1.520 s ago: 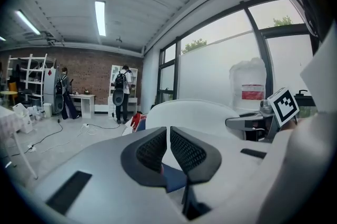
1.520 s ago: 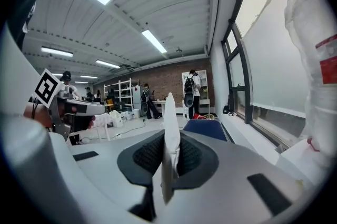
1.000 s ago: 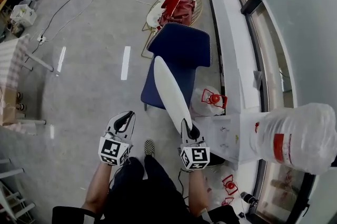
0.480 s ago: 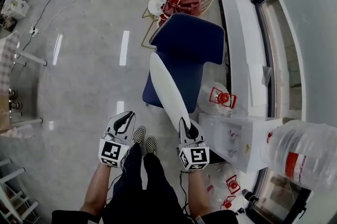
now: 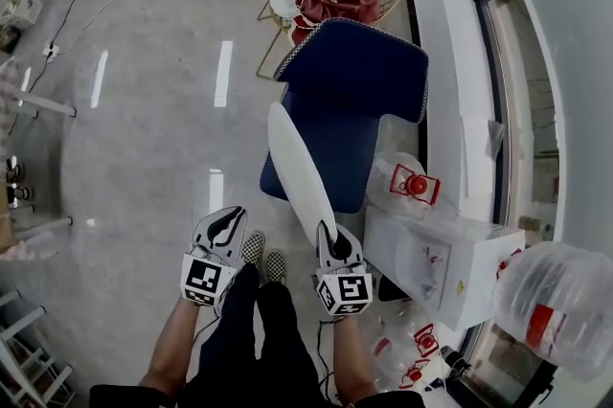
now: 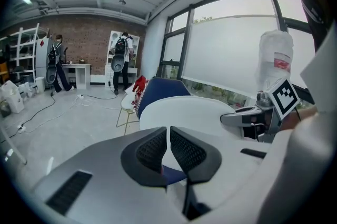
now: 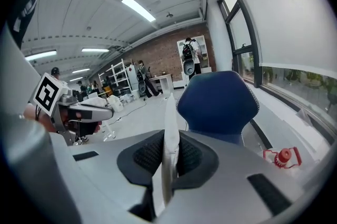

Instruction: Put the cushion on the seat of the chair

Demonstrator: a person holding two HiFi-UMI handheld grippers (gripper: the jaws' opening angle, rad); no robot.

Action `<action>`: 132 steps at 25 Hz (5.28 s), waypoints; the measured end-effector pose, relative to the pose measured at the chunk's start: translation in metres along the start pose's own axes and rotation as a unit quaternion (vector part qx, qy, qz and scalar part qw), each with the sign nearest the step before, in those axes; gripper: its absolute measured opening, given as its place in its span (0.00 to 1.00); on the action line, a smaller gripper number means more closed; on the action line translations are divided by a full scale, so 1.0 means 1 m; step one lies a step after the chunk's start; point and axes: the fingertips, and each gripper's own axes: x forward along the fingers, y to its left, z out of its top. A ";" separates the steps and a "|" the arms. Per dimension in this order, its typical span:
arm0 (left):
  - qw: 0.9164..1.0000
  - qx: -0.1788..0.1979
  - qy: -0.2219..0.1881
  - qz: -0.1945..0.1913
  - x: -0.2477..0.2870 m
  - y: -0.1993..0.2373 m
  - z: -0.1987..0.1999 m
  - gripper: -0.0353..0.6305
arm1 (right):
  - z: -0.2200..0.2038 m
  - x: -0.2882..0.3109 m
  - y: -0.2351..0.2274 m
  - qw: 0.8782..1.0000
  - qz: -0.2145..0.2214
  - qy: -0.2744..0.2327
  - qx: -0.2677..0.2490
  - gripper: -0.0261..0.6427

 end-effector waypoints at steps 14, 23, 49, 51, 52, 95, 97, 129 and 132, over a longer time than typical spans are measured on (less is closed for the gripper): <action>0.999 -0.013 0.040 -0.008 0.030 0.020 -0.045 0.10 | -0.044 0.059 -0.006 0.999 0.007 0.032 0.024 0.12; 0.998 -0.011 0.052 -0.026 0.056 0.011 -0.054 0.10 | -0.057 0.061 -0.066 0.998 -0.041 0.037 0.034 0.12; 0.996 0.008 0.066 -0.061 0.146 -0.009 -0.103 0.10 | -0.144 0.099 -0.205 0.989 -0.128 0.061 0.036 0.12; 0.996 0.008 0.069 -0.063 0.152 -0.011 -0.107 0.10 | -0.154 0.103 -0.214 0.988 -0.134 0.065 0.039 0.12; 0.996 0.008 0.070 -0.063 0.155 -0.011 -0.109 0.10 | -0.160 0.105 -0.218 0.988 -0.136 0.067 0.042 0.12; 0.995 0.031 0.076 -0.059 0.172 -0.011 -0.128 0.10 | -0.236 0.131 -0.293 0.976 -0.173 0.099 0.091 0.37; 0.995 0.033 0.071 -0.057 0.168 -0.012 -0.120 0.10 | -0.229 0.127 -0.288 0.976 -0.170 0.095 0.093 0.37; 0.996 0.063 -0.037 -0.057 0.033 -0.075 0.078 0.10 | 0.028 -0.034 -0.119 0.995 -0.078 -0.056 0.010 0.14; 0.994 0.071 -0.056 -0.059 0.014 -0.085 0.097 0.10 | 0.049 -0.058 -0.102 0.994 -0.082 -0.073 0.000 0.13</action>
